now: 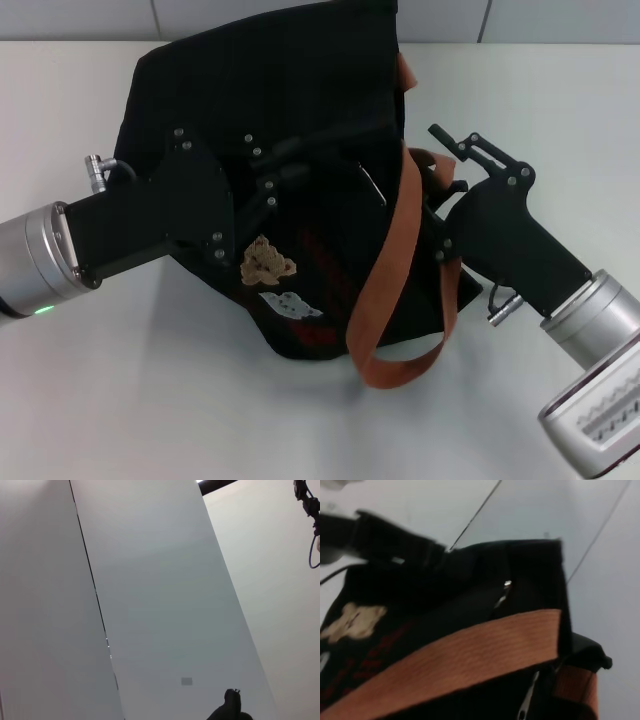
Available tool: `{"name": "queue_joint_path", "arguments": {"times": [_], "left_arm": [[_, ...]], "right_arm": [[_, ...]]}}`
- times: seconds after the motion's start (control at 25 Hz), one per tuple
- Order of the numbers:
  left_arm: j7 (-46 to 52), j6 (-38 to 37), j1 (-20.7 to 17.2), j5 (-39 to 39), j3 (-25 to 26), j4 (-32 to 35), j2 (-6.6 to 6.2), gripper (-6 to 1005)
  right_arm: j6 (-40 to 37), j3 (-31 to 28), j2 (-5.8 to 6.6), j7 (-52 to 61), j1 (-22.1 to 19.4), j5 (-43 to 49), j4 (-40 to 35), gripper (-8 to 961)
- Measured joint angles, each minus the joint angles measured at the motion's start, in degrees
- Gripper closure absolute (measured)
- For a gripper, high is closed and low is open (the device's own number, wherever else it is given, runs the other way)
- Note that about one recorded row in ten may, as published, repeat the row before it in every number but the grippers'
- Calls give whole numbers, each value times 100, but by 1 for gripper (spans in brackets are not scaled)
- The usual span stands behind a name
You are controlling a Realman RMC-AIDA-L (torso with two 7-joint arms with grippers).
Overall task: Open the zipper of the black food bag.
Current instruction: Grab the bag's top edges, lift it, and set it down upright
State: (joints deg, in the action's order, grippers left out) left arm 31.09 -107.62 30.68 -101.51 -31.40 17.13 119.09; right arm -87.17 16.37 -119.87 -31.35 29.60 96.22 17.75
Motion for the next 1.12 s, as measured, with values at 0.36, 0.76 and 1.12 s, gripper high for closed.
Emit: {"name": "queue_joint_path", "arguments": {"times": [0.36,0.76,1.12], "left_arm": [[-10,0,51,-26,-8,-97,0,908],[-23,-5,72,-31,-83,-151,0,908],[-76,-12,89,-16,-160,-225,5,908]], "right_arm": [[-36,51,-1,-1543,-101,119,198,458],[-137,4,-2,-2446,-8,172,249,439],[-263,-45,-2,-2463,126,179,187,421]]}}
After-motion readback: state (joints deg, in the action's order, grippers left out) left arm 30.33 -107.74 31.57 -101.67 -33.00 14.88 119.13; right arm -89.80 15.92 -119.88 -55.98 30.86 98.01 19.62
